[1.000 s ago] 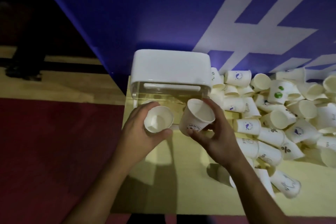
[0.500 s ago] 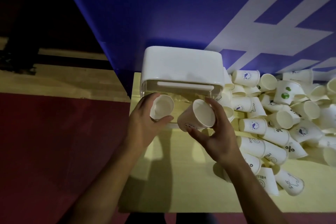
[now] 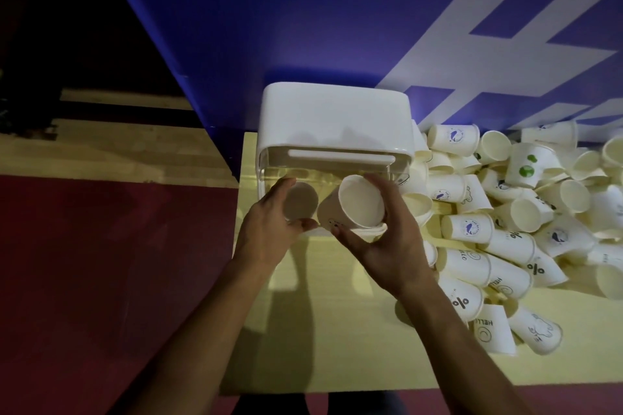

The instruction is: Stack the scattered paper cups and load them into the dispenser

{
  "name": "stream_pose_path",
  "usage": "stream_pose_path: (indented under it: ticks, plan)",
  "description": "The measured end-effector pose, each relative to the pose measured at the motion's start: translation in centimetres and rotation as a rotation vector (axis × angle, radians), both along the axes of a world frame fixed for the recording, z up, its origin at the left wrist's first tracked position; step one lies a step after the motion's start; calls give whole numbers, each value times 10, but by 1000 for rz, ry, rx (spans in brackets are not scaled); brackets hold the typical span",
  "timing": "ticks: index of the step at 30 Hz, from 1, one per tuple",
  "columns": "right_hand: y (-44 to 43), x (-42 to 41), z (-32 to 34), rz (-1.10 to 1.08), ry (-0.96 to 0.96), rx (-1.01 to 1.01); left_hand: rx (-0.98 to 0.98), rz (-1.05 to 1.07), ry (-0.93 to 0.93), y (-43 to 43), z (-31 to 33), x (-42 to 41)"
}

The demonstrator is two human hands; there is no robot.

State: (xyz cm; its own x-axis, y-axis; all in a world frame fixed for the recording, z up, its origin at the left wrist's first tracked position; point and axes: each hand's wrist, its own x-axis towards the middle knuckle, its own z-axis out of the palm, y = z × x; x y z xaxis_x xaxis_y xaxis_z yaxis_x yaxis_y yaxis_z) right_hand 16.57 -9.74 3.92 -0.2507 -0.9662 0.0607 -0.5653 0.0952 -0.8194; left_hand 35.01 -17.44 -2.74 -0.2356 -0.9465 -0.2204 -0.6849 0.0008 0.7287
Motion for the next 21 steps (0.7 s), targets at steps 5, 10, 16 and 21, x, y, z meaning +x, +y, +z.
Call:
stream_pose_path:
  ticks: [5, 10, 16, 21]
  plan:
    - [-24, 24, -4, 63, 48, -95, 52, -20, 37, 1, 2, 10]
    - [-35, 40, -18, 119, 95, -77, 53, 149, 294, 11, 16, 23]
    - [-38, 47, -49, 145, 264, -105, 75, 289, 417, 12, 33, 12]
    - [-33, 48, -58, 154, 254, -64, 43, 198, 235, 7, 17, 11]
